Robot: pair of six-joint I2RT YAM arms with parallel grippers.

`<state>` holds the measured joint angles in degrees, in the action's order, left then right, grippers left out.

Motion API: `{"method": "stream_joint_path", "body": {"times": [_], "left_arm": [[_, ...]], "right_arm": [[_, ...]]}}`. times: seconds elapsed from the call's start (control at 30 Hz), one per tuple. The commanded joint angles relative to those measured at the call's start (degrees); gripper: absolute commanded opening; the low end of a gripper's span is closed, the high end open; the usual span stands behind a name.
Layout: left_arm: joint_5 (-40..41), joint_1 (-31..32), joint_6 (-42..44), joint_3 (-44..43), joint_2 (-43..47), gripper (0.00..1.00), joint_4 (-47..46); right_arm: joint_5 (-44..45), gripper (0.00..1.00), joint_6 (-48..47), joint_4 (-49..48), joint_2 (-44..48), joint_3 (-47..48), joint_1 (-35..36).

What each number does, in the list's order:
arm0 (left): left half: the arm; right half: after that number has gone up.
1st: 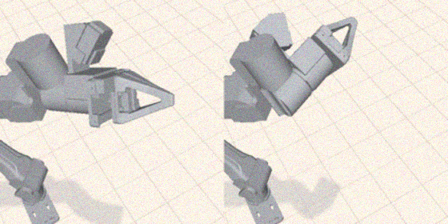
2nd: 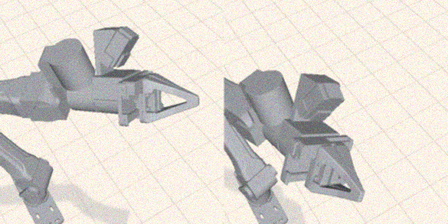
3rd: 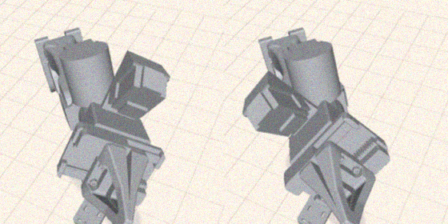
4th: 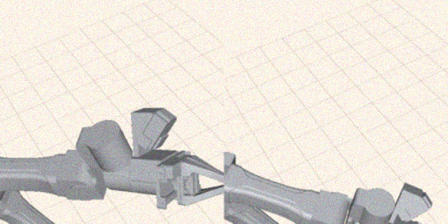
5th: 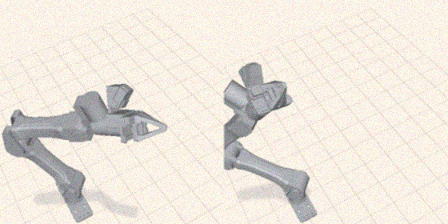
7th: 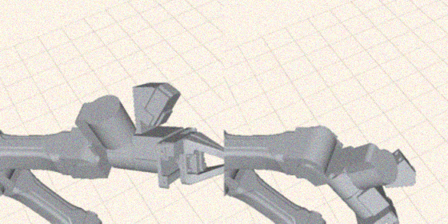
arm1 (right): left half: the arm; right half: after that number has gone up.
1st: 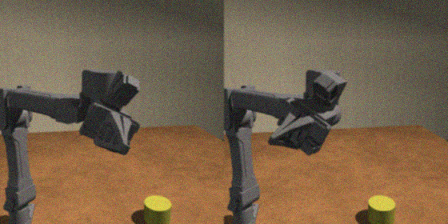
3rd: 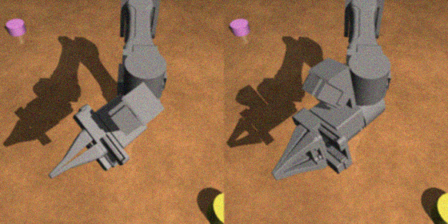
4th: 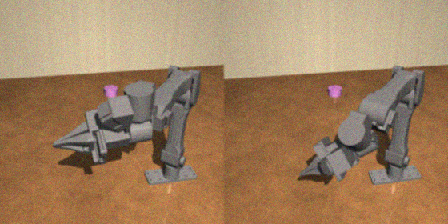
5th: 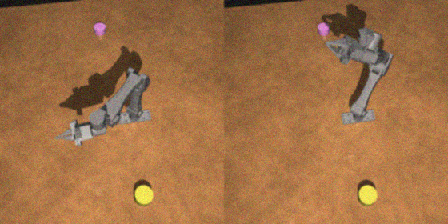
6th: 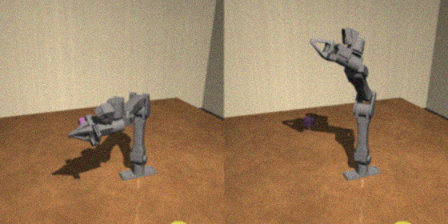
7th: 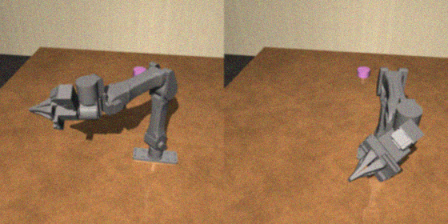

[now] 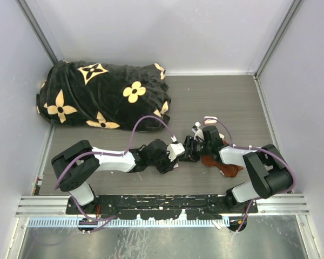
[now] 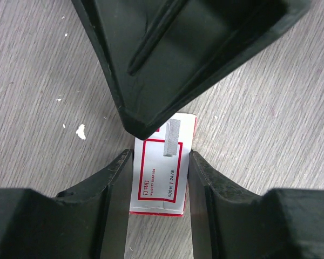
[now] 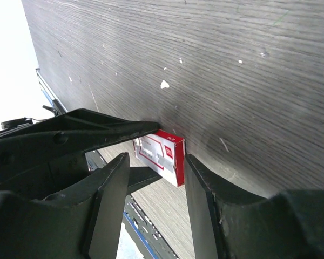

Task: Load the staples into the stapler
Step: Open the staple box at the center of the board.

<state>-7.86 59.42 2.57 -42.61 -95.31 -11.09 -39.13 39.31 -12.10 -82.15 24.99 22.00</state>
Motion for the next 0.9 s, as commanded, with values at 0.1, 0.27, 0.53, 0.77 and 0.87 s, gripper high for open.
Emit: {"method": "stream_joint_path", "body": {"times": [0.1, 0.27, 0.53, 0.77, 0.87], "left_arm": [[-0.6, 1.3, 0.1, 0.4, -2.3, 0.39, 6.1], [-0.6, 1.3, 0.2, 0.3, -2.5, 0.40, 6.4], [-0.4, 1.4, 0.4, -0.3, -3.2, 0.41, 7.0], [0.1, 1.7, 0.6, -0.4, -3.3, 0.42, 7.2], [0.1, 1.8, 0.7, -0.4, -3.4, 0.42, 7.2]], "right_arm": [[-3.1, 0.48, 0.6, -5.0, -2.6, 0.2, 0.1], [-4.1, 0.46, 0.8, -4.8, -2.6, 0.2, 0.1], [-4.4, 0.44, 0.6, -5.9, -4.4, -0.8, 0.1], [-5.2, 0.42, 0.9, -6.7, -4.8, -1.7, 0.1], [-6.4, 0.40, 0.9, -7.4, -5.3, -1.9, 0.1]]}}
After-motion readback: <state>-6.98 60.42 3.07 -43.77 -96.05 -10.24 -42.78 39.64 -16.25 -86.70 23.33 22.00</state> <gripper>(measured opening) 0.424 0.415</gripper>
